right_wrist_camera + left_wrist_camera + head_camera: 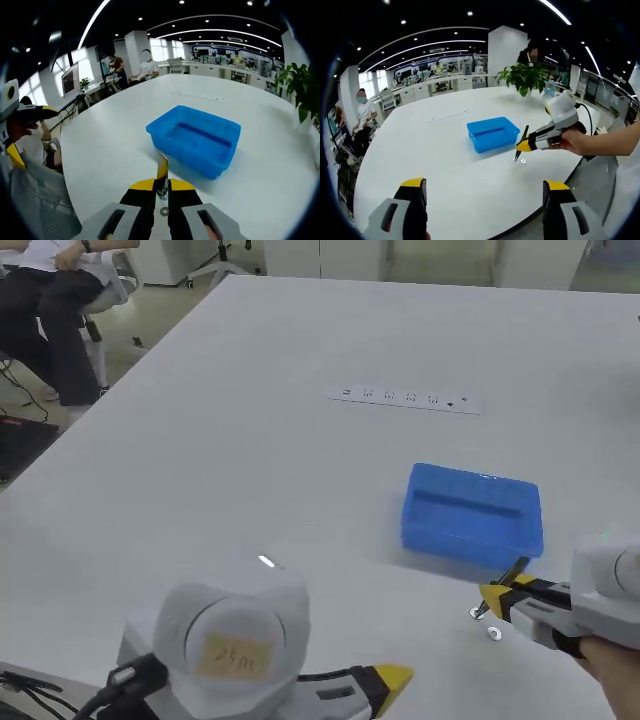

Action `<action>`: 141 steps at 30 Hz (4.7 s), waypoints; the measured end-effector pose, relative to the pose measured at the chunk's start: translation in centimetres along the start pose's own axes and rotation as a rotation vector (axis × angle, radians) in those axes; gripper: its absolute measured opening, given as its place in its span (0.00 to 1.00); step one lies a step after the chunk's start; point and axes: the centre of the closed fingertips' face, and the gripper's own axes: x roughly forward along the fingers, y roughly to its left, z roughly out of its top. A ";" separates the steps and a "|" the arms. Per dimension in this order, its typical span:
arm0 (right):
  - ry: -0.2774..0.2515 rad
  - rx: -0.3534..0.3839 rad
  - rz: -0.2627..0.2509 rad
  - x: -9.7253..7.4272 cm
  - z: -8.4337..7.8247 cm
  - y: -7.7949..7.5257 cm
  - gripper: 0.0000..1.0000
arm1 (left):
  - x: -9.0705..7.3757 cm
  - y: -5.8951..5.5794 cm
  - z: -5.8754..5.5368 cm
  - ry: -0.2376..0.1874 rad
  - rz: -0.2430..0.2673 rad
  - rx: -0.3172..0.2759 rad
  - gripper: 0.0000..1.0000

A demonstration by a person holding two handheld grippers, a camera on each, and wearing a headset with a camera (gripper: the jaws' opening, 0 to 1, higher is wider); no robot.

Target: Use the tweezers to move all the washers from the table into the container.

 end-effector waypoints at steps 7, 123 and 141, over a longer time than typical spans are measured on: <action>-0.007 -0.008 -0.007 0.2 -0.4 -0.5 0.04 | 0.1 0.0 -0.3 0.008 0.000 0.004 0.99; -0.108 0.071 -0.061 -3.3 1.9 -1.2 0.05 | 0.1 0.1 0.5 -0.009 -0.007 0.039 0.96; -0.005 0.047 -0.024 -2.4 -1.2 -0.1 0.05 | -0.2 0.2 0.3 -0.017 0.005 0.032 0.96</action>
